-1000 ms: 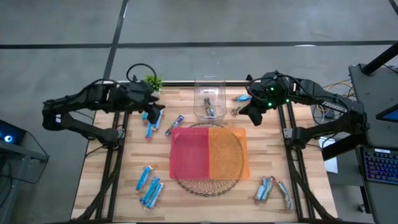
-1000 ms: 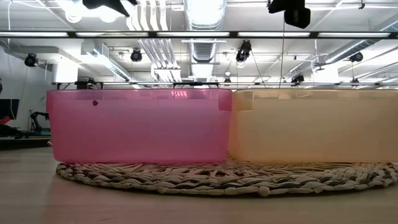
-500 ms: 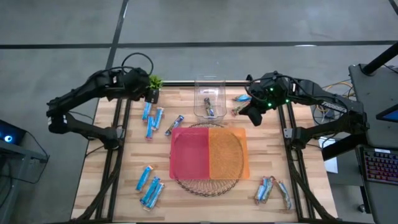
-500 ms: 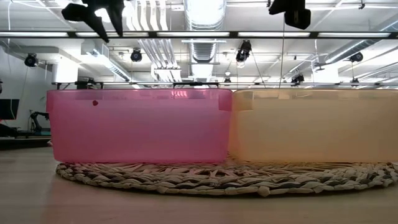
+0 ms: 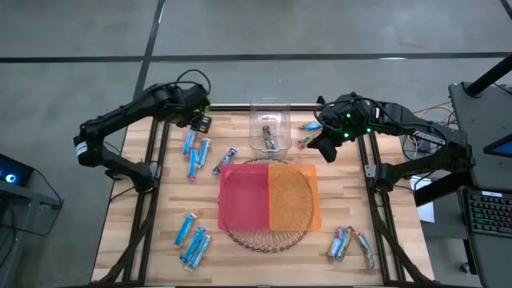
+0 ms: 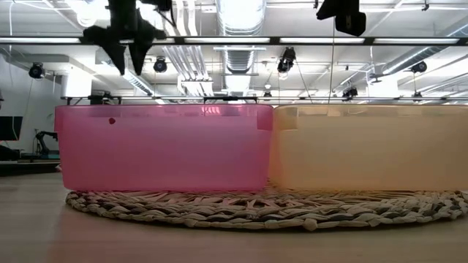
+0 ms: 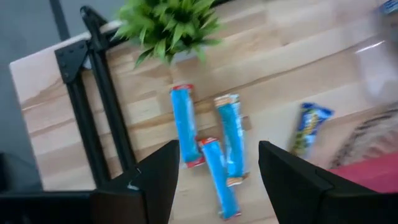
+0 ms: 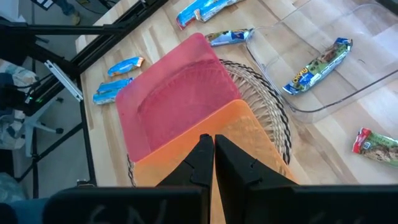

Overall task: Pick and place Granola Bars by type
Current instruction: Put the red granola bar into the red bin

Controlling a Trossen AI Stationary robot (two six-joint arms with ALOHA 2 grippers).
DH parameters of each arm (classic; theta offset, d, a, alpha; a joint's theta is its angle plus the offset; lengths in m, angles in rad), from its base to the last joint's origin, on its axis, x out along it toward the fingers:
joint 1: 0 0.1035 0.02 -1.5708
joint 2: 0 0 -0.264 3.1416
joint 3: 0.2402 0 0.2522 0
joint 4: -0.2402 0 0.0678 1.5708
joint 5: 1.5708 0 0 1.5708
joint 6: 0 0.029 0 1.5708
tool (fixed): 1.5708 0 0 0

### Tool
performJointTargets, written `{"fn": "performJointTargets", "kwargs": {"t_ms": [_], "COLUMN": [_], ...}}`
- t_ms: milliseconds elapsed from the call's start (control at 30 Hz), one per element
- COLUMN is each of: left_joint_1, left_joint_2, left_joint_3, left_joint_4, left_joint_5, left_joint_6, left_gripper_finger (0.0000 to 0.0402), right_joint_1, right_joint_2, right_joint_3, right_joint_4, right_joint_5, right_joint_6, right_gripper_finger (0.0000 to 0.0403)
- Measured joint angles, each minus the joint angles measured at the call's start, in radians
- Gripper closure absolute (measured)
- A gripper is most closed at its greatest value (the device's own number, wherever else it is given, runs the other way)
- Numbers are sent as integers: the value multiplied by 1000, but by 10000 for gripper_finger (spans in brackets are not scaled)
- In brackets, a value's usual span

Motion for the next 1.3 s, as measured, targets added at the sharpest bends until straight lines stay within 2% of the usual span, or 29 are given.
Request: {"fn": "performJointTargets", "kwargs": {"t_ms": [333,533,833,1300], "left_joint_1": [55,124,208,236], "left_joint_2": [-60,-61,-57,-56], "left_joint_3": [-304,-433,-536,-700], "left_joint_4": [207,329,441,608], "left_joint_5": [31,77,122,141], "left_joint_6": [17,17,40,7], "left_gripper_finger": [200,200,200,200], "right_joint_1": [0,0,0,0], "right_joint_2": [0,0,0,0], "right_joint_3": [0,0,0,-11], "right_joint_4": [0,0,0,0], "right_joint_5": [15,15,15,16], "right_joint_6": [-15,-15,-15,-11], "right_gripper_finger": [394,394,394,394]}}
